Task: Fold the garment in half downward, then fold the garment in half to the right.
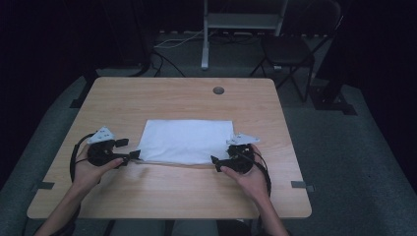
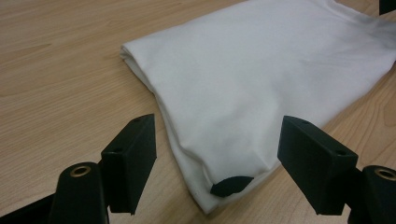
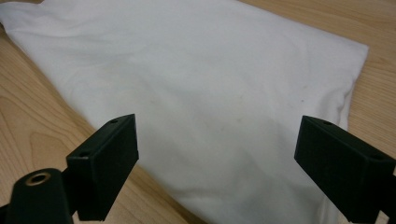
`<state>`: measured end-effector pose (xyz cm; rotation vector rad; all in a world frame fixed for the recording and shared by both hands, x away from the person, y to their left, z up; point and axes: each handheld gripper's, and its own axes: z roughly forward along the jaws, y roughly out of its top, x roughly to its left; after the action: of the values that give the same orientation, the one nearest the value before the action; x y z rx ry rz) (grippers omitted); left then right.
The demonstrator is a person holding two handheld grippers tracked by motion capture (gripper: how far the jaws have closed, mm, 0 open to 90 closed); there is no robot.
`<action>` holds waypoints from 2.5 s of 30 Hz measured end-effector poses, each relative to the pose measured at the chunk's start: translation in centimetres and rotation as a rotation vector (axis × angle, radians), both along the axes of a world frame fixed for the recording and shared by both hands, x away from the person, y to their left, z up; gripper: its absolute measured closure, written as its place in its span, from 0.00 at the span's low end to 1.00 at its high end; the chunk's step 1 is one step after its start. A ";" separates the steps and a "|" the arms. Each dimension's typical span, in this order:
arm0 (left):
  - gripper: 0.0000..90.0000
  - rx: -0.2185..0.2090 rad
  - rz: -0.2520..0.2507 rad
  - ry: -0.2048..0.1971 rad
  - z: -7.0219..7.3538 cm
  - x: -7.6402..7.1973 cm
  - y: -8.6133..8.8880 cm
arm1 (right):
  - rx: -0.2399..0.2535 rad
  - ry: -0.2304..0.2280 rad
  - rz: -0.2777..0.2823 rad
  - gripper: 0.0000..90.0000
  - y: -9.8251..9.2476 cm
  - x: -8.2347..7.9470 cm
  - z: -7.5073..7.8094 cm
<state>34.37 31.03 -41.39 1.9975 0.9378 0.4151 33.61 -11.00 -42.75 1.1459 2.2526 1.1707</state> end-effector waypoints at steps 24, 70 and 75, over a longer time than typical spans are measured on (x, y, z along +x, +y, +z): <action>0.31 0.011 -0.010 0.009 -0.5 0.0 -0.4 | 0.007 -0.004 0.010 0.14 0.1 -0.1 0.1; 0.31 0.056 0.088 0.227 -1.4 14.8 -2.7 | -0.031 -0.046 0.134 0.14 3.1 0.5 2.4; 0.41 0.091 0.078 0.181 -1.5 14.3 -3.1 | -0.032 -0.050 0.138 0.14 3.1 0.5 2.3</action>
<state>48.70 27.92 -42.88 2.1132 1.1300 0.3285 34.14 -7.89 -40.47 0.9507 2.3353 1.1960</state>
